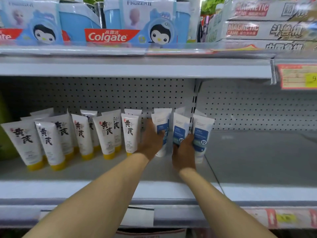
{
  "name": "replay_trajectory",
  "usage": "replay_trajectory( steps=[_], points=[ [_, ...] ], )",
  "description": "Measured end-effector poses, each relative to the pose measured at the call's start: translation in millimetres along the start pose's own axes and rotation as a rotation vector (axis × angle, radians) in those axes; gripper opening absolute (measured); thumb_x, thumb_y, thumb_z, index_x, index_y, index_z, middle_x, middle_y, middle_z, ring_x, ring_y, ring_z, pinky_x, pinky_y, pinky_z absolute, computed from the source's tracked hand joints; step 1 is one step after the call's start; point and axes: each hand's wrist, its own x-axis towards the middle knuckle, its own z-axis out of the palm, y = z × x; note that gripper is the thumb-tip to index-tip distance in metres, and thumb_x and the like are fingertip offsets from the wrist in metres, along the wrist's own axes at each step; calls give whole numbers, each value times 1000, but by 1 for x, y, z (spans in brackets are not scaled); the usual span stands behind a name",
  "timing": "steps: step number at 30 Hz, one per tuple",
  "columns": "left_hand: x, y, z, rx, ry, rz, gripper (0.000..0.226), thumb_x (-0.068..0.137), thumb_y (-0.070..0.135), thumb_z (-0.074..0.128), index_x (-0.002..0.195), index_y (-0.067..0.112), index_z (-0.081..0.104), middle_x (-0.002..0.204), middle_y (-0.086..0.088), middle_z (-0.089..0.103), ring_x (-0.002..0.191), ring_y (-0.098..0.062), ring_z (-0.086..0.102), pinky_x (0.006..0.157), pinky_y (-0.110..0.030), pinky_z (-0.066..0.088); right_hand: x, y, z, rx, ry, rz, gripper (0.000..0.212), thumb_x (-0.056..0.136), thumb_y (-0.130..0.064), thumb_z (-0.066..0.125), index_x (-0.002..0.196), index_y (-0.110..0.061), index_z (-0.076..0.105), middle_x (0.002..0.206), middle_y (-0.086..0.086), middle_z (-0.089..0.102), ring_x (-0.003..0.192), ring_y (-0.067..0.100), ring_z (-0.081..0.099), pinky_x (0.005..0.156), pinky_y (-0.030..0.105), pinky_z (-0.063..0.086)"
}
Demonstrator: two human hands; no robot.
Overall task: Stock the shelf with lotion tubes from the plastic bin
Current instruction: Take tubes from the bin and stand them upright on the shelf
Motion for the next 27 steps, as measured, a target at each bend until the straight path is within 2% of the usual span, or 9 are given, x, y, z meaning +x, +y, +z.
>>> replay_trajectory(
  steps=[4,7,10,13,16,20,23,27],
  points=[
    [-2,-2,-1,-22,-27,-34,37,90,5,50,125,13,40,122,-6,56,113,-23,54,93,-36,45,-3,2,5,-110,-55,63,48,92,-4,47,135,-1,26,139,17,41,123,30,46,98,35,39],
    [-8,-3,-7,-22,-50,-78,34,90,6,52,122,10,44,121,-8,58,110,-27,57,92,-39,47,-12,-4,-3,-142,-128,163,67,90,-7,52,144,-8,13,146,13,34,127,30,45,100,35,39],
    [-19,-1,-18,40,-99,-84,38,90,12,52,128,10,46,129,-6,56,113,-27,56,94,-39,48,-25,-9,-15,-178,-219,197,77,89,-13,56,147,-10,5,149,13,28,129,31,42,100,33,40],
    [-32,2,-35,174,-93,-95,35,91,20,50,125,10,50,125,-10,57,109,-29,57,93,-38,48,-46,-17,-27,-240,-254,153,65,86,-17,60,138,-8,23,137,17,36,121,34,45,95,35,44],
    [-49,2,-59,181,-106,-139,42,89,16,55,129,8,44,126,-12,54,113,-31,54,95,-37,47,-72,-29,-33,-349,-298,87,54,84,-18,63,129,-5,35,131,18,42,120,35,44,99,37,43],
    [-77,-8,-103,177,-97,-126,39,88,14,59,124,4,50,127,-14,54,117,-32,51,99,-33,44,-115,-55,-26,-423,-412,4,60,85,-26,63,132,-4,33,136,18,38,125,35,40,101,37,39],
    [-97,-23,-145,195,-47,-154,39,87,18,60,123,8,49,124,-10,55,114,-31,52,96,-33,44,-148,-75,-9,-493,-481,-61,64,86,-32,62,135,-6,30,138,17,37,126,34,39,102,38,39],
    [-124,-49,-212,254,-15,-179,37,90,17,57,124,9,47,124,-9,53,113,-28,52,92,-31,44,-191,-105,18,-544,-581,-165,70,86,-32,62,141,-9,25,144,14,32,132,32,29,105,37,35]
  ],
)
